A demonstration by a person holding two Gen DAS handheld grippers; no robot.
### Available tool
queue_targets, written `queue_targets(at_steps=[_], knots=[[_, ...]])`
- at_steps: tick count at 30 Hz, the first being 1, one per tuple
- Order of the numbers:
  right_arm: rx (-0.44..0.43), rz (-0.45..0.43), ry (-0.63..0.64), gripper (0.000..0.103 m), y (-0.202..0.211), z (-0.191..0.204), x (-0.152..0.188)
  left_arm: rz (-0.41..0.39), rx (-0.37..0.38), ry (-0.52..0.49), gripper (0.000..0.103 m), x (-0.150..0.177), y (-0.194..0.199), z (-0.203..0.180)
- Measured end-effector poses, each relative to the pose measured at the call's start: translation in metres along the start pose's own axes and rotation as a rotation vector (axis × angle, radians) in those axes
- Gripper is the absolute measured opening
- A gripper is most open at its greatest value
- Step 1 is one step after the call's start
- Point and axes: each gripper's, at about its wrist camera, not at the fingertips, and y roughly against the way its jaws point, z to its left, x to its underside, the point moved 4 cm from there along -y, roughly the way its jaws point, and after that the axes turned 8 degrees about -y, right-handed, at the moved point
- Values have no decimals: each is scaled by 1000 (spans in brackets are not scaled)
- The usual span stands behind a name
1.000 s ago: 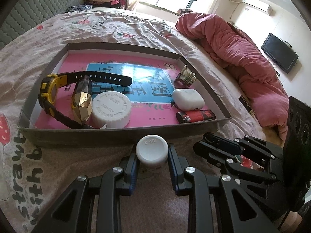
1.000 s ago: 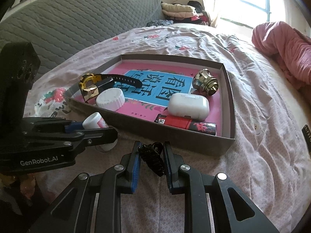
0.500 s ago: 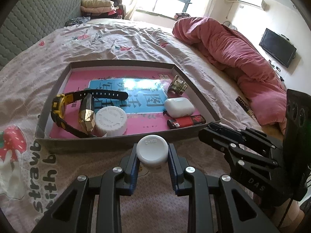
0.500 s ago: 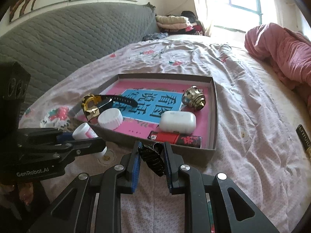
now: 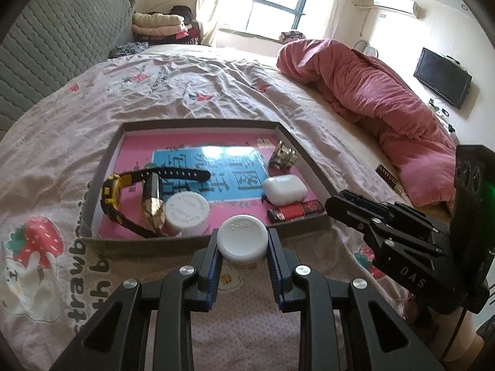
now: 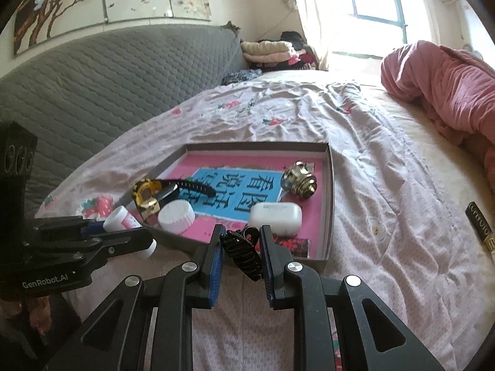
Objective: Organize rigid objects
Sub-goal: 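Lift the pill bottle with the left gripper while the right gripper carries the black clip toward the tray, then lower the pill bottle into the tray with the left gripper while the right gripper lowers the clip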
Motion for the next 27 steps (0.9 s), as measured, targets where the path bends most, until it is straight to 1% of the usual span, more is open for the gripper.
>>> queue_targets(at_steps=[7, 10, 16, 21, 27], knots=[[17, -20, -12, 22, 0, -3, -7, -31, -3, 17, 28, -12, 2, 5], [27, -37, -24, 22, -1, -7, -12, -33, 3, 29, 28, -17, -4, 5], [51, -71, -44, 22, -1, -14, -21, -43, 8, 17, 28, -27, -17, -1], [59, -75, -45, 22, -8, -16, -26, -39, 14, 27, 28, -32, -28, 0], [71, -87, -45, 22, -14, -20, -33, -35, -4, 26, 28, -37, -41, 4]])
